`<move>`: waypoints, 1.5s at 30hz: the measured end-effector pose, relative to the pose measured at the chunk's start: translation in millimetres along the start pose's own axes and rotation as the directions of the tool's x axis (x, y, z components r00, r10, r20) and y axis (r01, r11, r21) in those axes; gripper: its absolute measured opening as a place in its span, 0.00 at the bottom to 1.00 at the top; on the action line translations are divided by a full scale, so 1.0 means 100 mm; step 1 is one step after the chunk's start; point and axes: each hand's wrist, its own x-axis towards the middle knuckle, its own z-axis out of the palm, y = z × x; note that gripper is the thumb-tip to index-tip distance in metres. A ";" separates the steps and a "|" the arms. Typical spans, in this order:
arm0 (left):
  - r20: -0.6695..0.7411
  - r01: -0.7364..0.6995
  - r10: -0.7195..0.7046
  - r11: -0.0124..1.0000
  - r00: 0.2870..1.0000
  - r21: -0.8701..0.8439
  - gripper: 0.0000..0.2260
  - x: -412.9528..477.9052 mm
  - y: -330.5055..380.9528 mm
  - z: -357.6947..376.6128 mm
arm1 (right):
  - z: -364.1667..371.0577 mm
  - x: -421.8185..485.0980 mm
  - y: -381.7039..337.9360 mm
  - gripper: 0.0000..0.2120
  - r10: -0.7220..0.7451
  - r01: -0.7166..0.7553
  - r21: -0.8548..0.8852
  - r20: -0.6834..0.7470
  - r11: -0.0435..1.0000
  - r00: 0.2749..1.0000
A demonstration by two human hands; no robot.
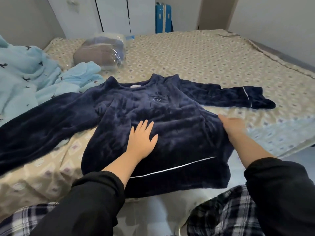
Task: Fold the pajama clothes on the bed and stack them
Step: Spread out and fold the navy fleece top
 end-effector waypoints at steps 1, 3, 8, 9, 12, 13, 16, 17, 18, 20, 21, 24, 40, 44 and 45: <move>-0.012 -0.004 0.004 1.000 1.000 -0.002 0.27 -0.01 0.00 0.01 | -0.05 0.05 0.05 0.19 -0.011 0.009 -0.042 -0.054 0.999 0.998; -0.027 0.001 -0.002 1.000 1.000 -0.006 0.27 -0.01 -0.01 0.02 | -0.13 0.10 0.13 0.20 0.058 -0.059 0.006 0.102 0.998 0.993; -0.019 0.009 -0.009 1.000 1.000 -0.005 0.26 0.00 -0.02 0.03 | -0.32 0.07 0.19 0.16 0.005 0.080 -0.102 0.645 0.992 0.764; -0.021 0.010 -0.011 1.000 1.000 -0.004 0.26 -0.01 -0.02 0.03 | -0.36 0.06 0.18 0.14 -0.047 0.084 -0.022 0.678 0.996 0.734; -0.028 0.014 -0.014 1.000 1.000 -0.004 0.26 -0.01 -0.01 0.03 | -0.39 0.06 0.19 0.10 -0.147 -0.004 0.227 0.643 0.974 0.752; -0.028 0.015 -0.016 1.000 0.999 -0.005 0.26 -0.01 0.00 0.03 | -0.38 0.07 0.19 0.11 -0.117 -0.013 0.214 0.582 0.977 0.804; -0.024 0.018 -0.018 1.000 1.000 -0.002 0.26 0.00 0.00 0.02 | -0.33 0.06 0.22 0.21 0.036 -0.025 -0.027 0.556 0.999 0.831; -0.027 0.017 -0.017 1.000 0.999 -0.003 0.26 0.00 0.00 0.03 | -0.32 0.03 0.23 0.24 0.078 -0.009 -0.112 0.628 0.994 0.775; -0.032 0.017 -0.017 1.000 0.999 -0.005 0.26 0.00 0.00 0.03 | -0.33 0.02 0.23 0.26 0.086 0.029 -0.150 0.700 0.988 0.709; -0.038 0.017 -0.017 1.000 0.999 -0.010 0.26 0.00 0.00 0.03 | -0.37 0.00 0.23 0.25 0.003 0.083 -0.069 0.791 0.994 0.612; -0.040 0.016 -0.017 1.000 0.999 -0.011 0.26 -0.01 -0.01 0.03 | -0.40 -0.01 0.22 0.25 -0.051 0.065 0.016 0.800 0.998 0.598; -0.045 0.017 -0.018 1.000 0.999 -0.009 0.25 -0.01 -0.01 0.02 | -0.46 -0.01 0.22 0.20 -0.065 -0.033 0.124 0.706 0.992 0.705; -0.047 0.024 -0.025 1.000 0.999 -0.016 0.25 -0.02 0.00 0.01 | -0.15 -0.07 0.36 0.21 -0.206 0.245 -0.317 0.151 0.916 0.967; -0.058 0.020 -0.020 1.000 0.998 -0.012 0.25 -0.02 0.01 0.01 | -0.12 -0.06 0.38 0.17 -0.379 0.265 -0.645 -0.041 0.717 0.924; -0.062 0.020 -0.021 1.000 0.998 -0.016 0.25 -0.03 0.01 0.01 | -0.07 -0.10 0.34 0.14 -0.460 0.308 -0.665 -0.059 0.680 0.886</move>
